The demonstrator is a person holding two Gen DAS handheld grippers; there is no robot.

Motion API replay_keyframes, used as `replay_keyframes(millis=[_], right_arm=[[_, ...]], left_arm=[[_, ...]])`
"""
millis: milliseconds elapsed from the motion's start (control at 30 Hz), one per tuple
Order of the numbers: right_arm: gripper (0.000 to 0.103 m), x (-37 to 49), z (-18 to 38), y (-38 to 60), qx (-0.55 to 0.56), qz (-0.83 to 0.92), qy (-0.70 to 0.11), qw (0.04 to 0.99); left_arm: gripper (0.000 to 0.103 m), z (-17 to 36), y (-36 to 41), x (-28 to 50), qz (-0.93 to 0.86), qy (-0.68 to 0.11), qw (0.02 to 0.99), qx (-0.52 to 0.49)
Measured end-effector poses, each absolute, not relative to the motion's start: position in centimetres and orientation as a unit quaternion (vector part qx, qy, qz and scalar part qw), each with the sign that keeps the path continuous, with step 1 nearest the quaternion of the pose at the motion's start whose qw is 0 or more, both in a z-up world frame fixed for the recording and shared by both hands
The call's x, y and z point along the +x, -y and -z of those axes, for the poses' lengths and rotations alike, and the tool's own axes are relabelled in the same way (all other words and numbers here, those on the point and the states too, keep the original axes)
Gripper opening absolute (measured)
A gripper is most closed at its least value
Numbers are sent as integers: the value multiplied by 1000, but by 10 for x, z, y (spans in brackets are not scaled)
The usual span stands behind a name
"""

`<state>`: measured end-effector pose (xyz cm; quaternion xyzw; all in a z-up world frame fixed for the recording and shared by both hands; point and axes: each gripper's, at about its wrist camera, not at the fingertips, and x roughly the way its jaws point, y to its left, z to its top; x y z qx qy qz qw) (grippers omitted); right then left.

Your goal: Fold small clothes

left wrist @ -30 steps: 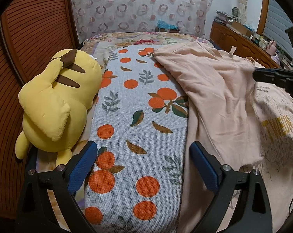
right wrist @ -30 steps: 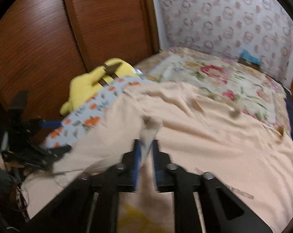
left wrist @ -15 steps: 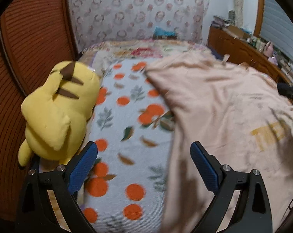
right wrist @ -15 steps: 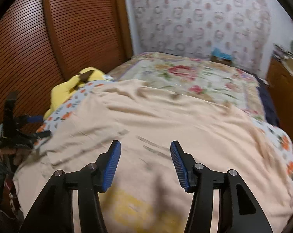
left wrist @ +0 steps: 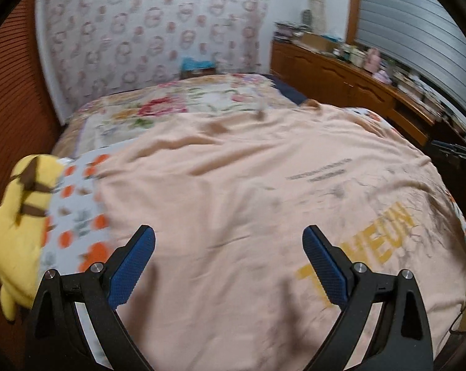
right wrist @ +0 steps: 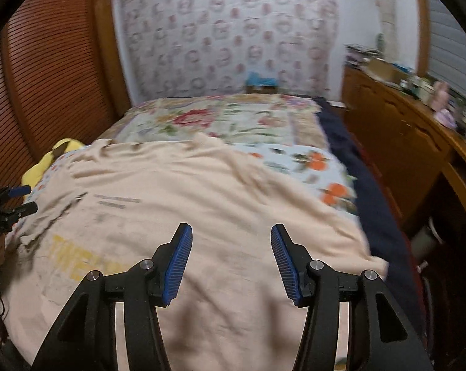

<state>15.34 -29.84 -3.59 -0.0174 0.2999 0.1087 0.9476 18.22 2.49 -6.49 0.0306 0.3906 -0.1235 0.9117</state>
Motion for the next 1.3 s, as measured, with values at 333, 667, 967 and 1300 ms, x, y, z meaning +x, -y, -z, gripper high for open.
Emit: replay_keyframes(millis=[333,667,967,1300], right_arm=[[55,171,54,319,16,-38,-341,939],[55,189,43,332,44,-20,-369,928],[48,196,46,348,77,-51,-378,921],[5,167,46,364,28,-25,-364,931]], left_arm=[[97,80,30,205,169,-420,889,75],[97,89,45,210,176,-429,882,87],[103,89,47,210,178,-432,879,92],[103,89,46,210,178,-433,879,92]])
